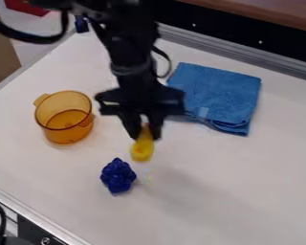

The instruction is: Put the yellow knife inside the orange pot.

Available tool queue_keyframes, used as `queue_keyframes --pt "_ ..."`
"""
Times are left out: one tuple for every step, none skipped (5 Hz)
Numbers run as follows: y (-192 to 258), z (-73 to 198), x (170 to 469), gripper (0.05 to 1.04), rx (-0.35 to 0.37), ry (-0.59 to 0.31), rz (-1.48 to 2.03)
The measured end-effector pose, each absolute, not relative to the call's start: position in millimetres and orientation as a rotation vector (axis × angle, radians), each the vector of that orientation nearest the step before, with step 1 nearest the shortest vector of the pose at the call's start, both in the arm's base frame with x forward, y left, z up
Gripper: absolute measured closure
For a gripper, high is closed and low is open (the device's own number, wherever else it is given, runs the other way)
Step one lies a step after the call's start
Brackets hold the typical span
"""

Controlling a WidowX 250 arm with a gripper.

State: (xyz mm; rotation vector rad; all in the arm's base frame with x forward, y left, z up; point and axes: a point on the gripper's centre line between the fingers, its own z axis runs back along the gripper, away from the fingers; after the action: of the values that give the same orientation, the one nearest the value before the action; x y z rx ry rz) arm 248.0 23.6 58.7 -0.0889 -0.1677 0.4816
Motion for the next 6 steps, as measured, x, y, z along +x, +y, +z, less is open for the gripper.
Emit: queue_keyframes --pt "75 68 265 0.782 -0.072 -0.194 0.619" --pt "122 79 277 0.782 -0.066 -0.213 0.744" --pt "149 67 279 0.782 -0.026 -0.182 0.831" --pt "162 49 277 0.782 -0.015 -0.125 0.861" --pt "167 35 278 0.782 0.012 -0.112 0.847" --pt "166 28 276 0.782 0.032 -0.136 0.800"
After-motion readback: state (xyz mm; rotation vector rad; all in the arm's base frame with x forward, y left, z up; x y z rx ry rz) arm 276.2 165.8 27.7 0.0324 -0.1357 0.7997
